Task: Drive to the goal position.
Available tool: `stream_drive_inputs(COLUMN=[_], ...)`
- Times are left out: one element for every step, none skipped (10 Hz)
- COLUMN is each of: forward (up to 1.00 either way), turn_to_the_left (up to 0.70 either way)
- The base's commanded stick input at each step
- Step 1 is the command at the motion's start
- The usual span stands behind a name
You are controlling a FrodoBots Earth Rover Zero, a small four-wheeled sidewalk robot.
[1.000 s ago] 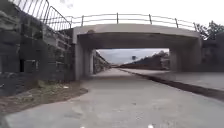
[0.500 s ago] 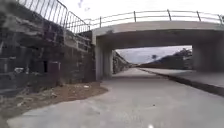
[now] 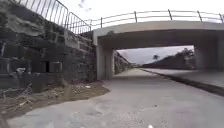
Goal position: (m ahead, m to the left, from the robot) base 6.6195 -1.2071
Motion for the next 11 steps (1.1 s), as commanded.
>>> stream_drive_inputs(forward=[0.5, 0.5, 0.5, 0.5, 0.5, 0.5, 0.5, 0.5, 0.5, 0.5, 0.5], turn_to_the_left=[0.0, 0.0, 0.0, 0.0, 0.0, 0.0, 0.0, 0.0, 0.0, 0.0, -0.27])
